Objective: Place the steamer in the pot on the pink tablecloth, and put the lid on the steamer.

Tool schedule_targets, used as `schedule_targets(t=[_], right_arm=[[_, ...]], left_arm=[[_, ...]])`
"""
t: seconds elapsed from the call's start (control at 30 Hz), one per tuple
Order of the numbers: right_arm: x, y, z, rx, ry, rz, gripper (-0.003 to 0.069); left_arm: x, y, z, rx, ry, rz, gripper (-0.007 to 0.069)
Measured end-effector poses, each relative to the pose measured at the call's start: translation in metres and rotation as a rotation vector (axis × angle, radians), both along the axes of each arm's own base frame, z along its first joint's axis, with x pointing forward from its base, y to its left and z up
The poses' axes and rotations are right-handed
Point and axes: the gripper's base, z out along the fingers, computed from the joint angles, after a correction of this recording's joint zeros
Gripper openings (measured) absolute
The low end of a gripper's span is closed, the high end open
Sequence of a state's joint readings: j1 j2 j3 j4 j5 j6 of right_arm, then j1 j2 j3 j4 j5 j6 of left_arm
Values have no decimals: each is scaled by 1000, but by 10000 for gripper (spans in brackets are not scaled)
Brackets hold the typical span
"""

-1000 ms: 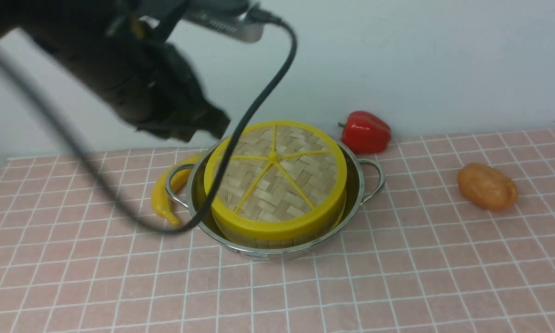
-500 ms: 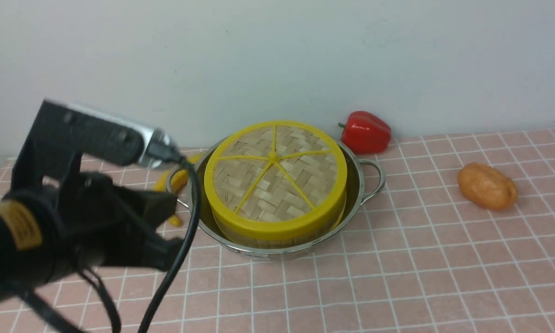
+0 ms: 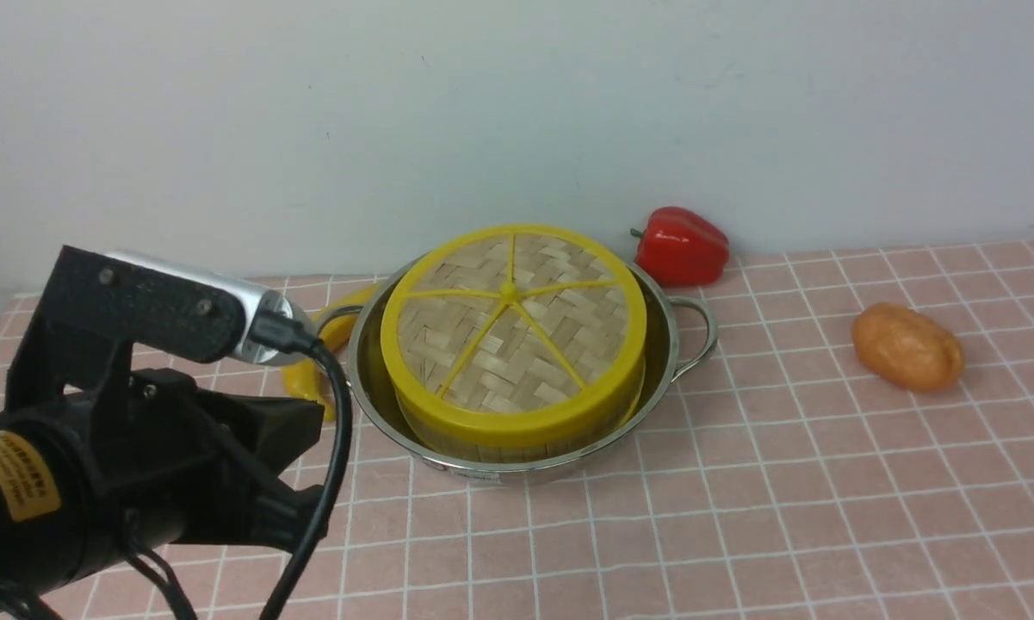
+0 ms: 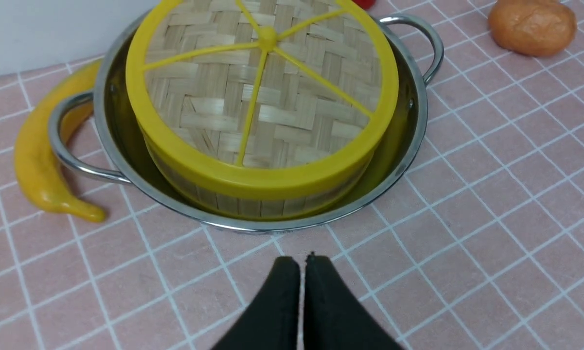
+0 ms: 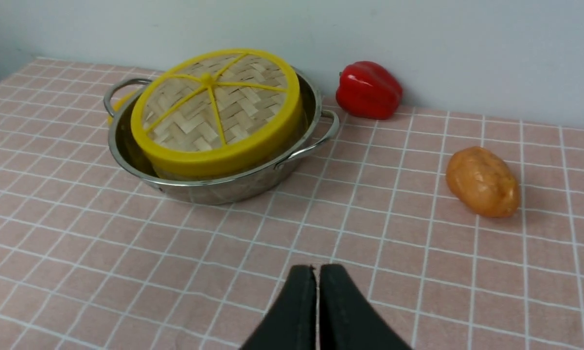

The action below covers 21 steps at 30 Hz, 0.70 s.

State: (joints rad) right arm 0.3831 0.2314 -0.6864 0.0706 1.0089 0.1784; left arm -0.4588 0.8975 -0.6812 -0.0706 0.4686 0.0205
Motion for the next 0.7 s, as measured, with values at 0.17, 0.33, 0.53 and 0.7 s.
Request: schedule_targets(t=[0.17, 0.33, 0.53, 0.7], right_arm=[[-2, 4, 0, 42, 17, 28, 50], [-3, 6, 1, 74, 30, 48, 62], [-4, 8, 1, 103, 41, 67, 77], [-5, 10, 1, 120, 48, 78, 91]], left_arm=[[-22, 34, -6, 199, -209, 21, 22], [-59, 67, -48, 211, -348, 191, 31], [-93, 84, -99, 178, -456, 386, 43], [-102, 88, -113, 178, -522, 449, 50]])
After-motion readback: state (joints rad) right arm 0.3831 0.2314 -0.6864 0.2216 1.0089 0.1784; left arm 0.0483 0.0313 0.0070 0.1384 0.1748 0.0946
